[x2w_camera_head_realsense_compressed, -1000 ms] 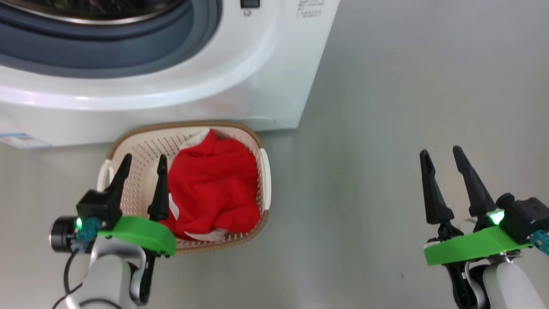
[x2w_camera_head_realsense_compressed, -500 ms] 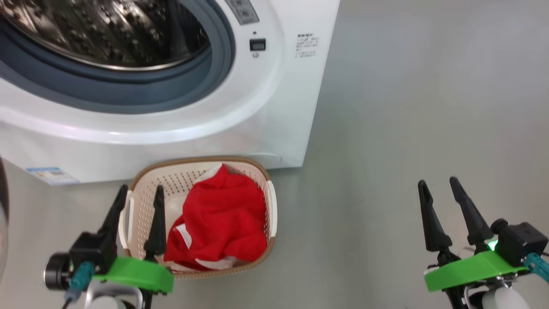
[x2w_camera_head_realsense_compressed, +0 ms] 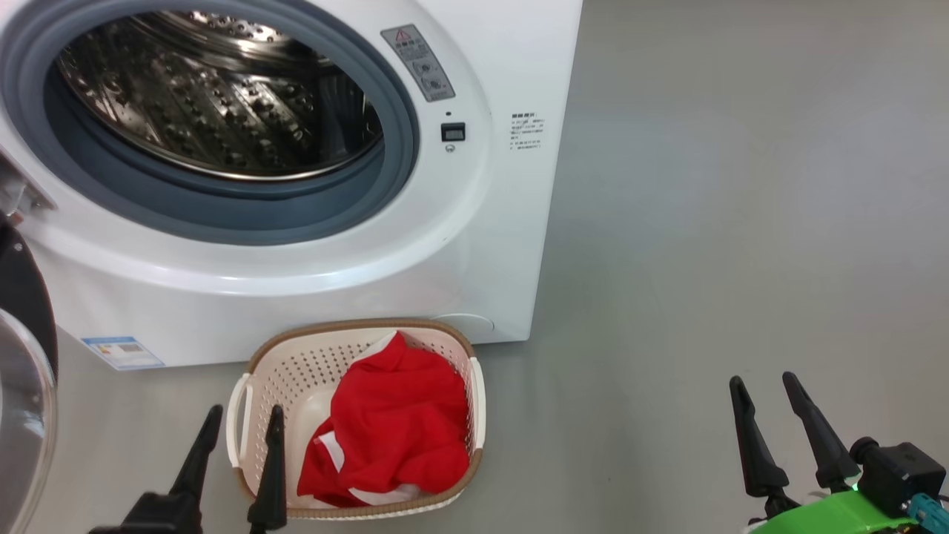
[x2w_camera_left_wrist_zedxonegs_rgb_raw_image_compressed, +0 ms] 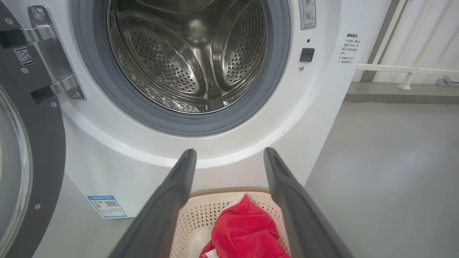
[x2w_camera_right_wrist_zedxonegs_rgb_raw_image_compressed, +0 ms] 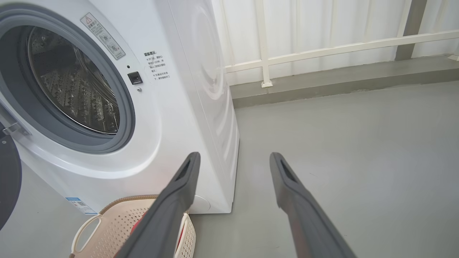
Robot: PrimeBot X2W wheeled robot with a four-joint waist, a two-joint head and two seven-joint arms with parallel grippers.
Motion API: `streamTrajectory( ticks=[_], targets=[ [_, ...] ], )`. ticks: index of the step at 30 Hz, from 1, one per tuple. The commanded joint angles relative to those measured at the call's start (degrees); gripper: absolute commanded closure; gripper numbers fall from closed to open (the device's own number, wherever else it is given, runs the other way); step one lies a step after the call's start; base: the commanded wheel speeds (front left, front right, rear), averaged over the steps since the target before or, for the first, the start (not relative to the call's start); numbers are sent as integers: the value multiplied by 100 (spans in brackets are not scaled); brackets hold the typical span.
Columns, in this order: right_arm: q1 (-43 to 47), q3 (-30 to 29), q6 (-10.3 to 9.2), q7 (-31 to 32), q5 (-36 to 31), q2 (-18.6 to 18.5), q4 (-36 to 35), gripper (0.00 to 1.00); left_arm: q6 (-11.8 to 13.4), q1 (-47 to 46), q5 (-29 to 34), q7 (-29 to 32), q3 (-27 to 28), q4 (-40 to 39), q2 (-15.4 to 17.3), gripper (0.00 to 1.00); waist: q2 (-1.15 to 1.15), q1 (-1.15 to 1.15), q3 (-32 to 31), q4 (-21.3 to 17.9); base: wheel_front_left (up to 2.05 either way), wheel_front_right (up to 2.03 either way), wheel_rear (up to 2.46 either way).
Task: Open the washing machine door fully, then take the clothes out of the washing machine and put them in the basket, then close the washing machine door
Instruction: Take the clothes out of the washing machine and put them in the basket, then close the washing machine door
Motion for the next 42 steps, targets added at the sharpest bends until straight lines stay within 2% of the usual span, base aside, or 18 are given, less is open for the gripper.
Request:
streamTrajectory(
  ticks=[1, 13, 33, 42],
  targets=[
    [8, 110, 37, -37, -36, -86, -134, 0, 73, 55, 5, -28, 217, -228, 96, 0, 0, 0, -111, 1, 0, 0, 0],
    [284, 13, 37, -37, -21, -87, -204, 0, 214, 618, -72, -28, 289, -590, 96, 0, 0, 0, -217, -21, 0, 0, 0],
    [258, 9, 37, -37, -43, -76, -218, 0, 220, 562, -62, -28, 279, -665, 96, 0, 0, 0, -169, -31, -1, 1, 0],
    [227, 0, 37, -37, -42, -63, -211, 0, 244, 503, -43, -28, 294, -633, 96, 0, 0, 0, -142, -20, -88, 88, 0]
  ],
)
